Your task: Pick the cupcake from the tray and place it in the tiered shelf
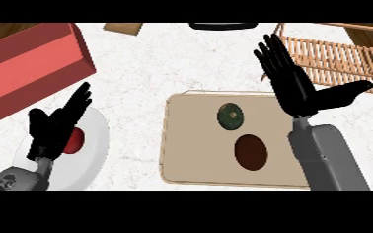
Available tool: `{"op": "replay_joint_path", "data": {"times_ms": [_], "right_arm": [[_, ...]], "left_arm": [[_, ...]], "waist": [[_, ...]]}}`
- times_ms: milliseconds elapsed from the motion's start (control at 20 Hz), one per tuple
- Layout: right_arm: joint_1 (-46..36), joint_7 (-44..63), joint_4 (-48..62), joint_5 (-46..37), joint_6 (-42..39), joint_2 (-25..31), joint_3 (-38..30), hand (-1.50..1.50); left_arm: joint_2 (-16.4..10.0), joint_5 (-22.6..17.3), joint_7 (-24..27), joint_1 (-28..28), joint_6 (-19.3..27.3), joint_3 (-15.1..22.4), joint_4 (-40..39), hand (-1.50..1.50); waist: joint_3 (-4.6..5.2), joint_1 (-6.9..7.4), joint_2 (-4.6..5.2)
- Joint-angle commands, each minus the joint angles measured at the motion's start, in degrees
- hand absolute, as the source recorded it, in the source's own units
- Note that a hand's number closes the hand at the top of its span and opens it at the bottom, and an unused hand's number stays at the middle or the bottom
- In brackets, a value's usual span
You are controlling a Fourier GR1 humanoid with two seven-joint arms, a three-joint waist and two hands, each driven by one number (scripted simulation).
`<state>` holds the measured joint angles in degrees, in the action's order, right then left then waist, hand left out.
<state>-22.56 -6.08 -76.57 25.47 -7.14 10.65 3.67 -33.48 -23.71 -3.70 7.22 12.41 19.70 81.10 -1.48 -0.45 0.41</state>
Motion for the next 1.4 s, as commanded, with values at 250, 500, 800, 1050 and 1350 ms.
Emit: {"op": "replay_joint_path", "data": {"times_ms": [250,500,800,1050,1350], "right_arm": [[13.40,2.40,-1.21,-15.14,27.55,7.69,-9.18,-1.50],[22.82,-0.69,5.43,-20.12,38.61,9.71,-14.53,1.50],[32.47,-15.77,-8.85,-23.67,60.79,-8.50,-16.57,-1.50],[46.18,-19.42,-22.92,-21.71,63.96,-10.47,1.29,-1.50],[58.16,-2.27,-29.67,-39.34,63.96,-4.19,11.72,-1.50]], "left_arm": [[1.27,4.34,4.11,2.87,5.60,-1.81,2.68,0.00],[1.89,3.05,4.11,1.77,5.38,-2.23,2.62,0.00],[5.09,5.25,5.35,1.69,6.65,0.68,3.31,0.00],[6.54,6.70,4.30,4.07,5.40,2.24,3.15,0.00],[10.02,8.54,7.74,4.04,5.48,3.61,0.06,0.00]], "waist": [[1.96,-6.04,-1.86],[2.67,-8.71,0.20],[1.67,-5.28,-1.35],[1.55,-1.65,-0.88],[1.83,-0.16,-0.09]]}}
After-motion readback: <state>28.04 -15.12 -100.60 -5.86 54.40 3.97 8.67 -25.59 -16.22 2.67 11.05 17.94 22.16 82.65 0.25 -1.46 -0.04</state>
